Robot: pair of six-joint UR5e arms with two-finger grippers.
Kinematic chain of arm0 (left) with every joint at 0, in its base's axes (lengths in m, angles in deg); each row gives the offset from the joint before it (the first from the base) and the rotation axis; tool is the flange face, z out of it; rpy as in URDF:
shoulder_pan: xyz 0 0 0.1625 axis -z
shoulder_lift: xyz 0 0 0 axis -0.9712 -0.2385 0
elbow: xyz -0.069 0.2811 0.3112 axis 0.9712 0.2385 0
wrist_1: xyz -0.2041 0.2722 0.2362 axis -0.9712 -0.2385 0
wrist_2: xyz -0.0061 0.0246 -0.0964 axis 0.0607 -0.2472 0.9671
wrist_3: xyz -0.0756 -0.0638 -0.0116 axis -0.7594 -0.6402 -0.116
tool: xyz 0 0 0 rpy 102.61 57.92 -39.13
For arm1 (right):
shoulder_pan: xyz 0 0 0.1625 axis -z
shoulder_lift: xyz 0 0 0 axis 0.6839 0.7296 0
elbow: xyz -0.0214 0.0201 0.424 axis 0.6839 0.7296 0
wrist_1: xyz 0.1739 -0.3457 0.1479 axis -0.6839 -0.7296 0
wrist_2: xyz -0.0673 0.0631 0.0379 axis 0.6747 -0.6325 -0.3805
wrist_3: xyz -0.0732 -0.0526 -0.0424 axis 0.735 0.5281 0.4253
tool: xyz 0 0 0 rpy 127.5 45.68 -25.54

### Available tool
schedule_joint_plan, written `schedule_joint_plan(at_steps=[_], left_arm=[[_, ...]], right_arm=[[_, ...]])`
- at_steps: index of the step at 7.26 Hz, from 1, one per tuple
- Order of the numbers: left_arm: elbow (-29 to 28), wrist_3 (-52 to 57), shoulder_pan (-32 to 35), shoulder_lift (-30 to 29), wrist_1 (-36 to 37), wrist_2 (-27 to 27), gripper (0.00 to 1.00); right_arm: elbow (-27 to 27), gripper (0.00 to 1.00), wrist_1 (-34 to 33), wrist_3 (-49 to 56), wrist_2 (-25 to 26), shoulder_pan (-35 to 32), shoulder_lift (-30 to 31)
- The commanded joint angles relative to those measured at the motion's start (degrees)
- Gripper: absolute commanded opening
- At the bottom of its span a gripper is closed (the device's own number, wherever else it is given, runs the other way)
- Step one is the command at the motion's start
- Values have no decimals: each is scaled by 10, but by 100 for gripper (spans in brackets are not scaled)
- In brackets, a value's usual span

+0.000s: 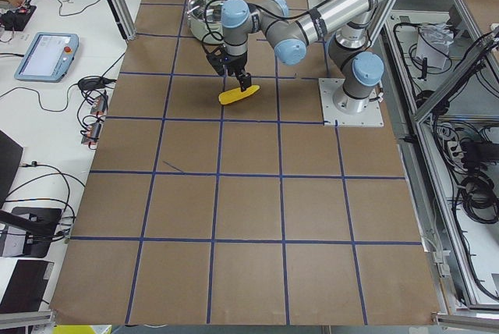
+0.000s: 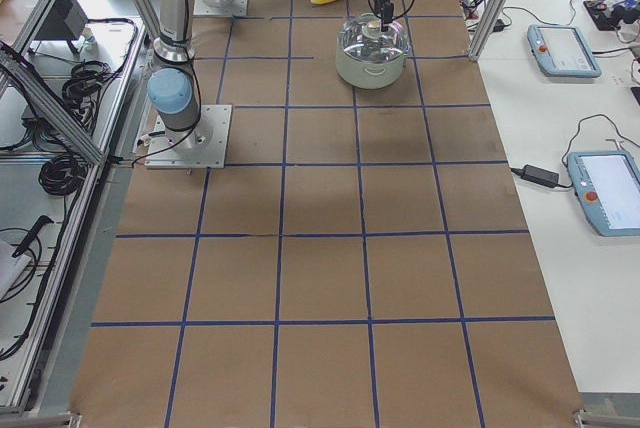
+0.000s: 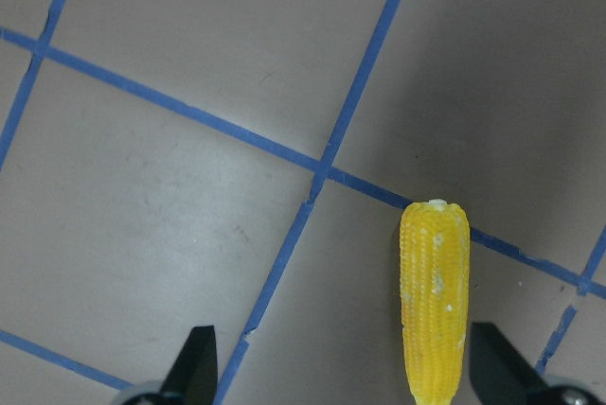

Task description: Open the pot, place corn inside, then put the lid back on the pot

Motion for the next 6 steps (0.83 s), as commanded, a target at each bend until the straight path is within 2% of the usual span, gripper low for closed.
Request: schedule_joint_plan(at_steps=[1,2,3,5,6], left_arm=[[42,-32,51,-15,67,-21,99],[71,-27,53,-30,117,-21,99],[82,-25,54,-39,159,-21,100],[79,-24,53,-67,170,-21,100],[80,-25,53,-95,232,-21,99]], right_arm=[[0,93,-3,-10,3,-5,0],[0,92,0,-124,1,-3,-2],[0,92,-2,-170,-1,-4,-2],[-3,92,-2,-186,1,-5,-5],[-2,92,-3,-187,1,-8,-12]])
